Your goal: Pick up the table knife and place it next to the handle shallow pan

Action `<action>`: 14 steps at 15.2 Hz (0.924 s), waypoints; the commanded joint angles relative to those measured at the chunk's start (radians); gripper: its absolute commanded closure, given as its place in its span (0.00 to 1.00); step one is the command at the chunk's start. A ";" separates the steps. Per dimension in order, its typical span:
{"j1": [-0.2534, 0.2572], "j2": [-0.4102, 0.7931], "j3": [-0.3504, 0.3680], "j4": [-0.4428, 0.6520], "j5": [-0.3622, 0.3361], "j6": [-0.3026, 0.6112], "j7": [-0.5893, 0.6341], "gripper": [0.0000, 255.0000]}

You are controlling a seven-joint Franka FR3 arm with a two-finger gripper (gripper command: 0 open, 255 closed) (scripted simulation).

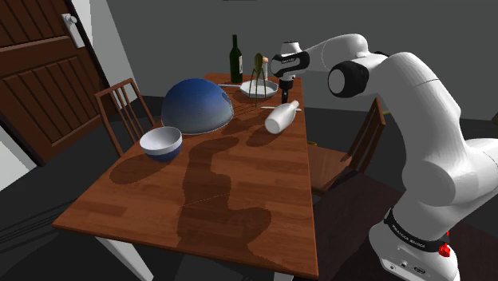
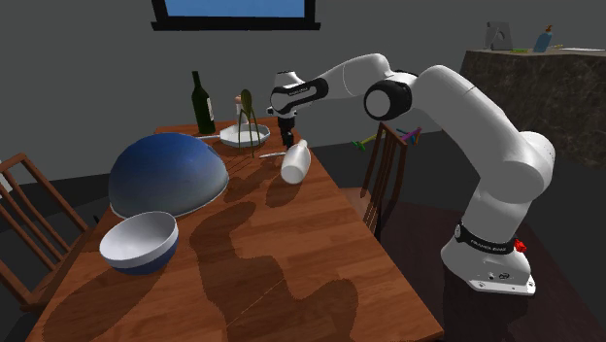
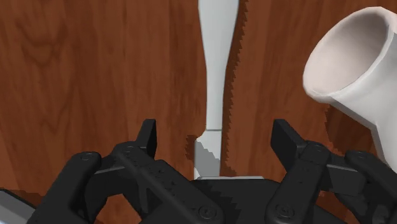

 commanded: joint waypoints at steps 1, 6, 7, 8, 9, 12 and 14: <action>0.000 0.000 0.000 0.000 0.000 0.000 0.000 0.00; 0.001 -0.051 -0.001 0.037 -0.001 -0.088 0.000 0.00; 0.001 -0.051 -0.001 0.036 -0.001 -0.087 0.000 0.00; 0.001 -0.051 -0.001 0.037 -0.001 -0.088 0.000 0.00; 0.001 -0.051 -0.001 0.037 -0.001 -0.088 0.000 0.00; 0.001 -0.051 -0.001 0.037 -0.001 -0.088 0.000 0.00; 0.001 -0.051 -0.001 0.037 -0.001 -0.088 0.000 0.00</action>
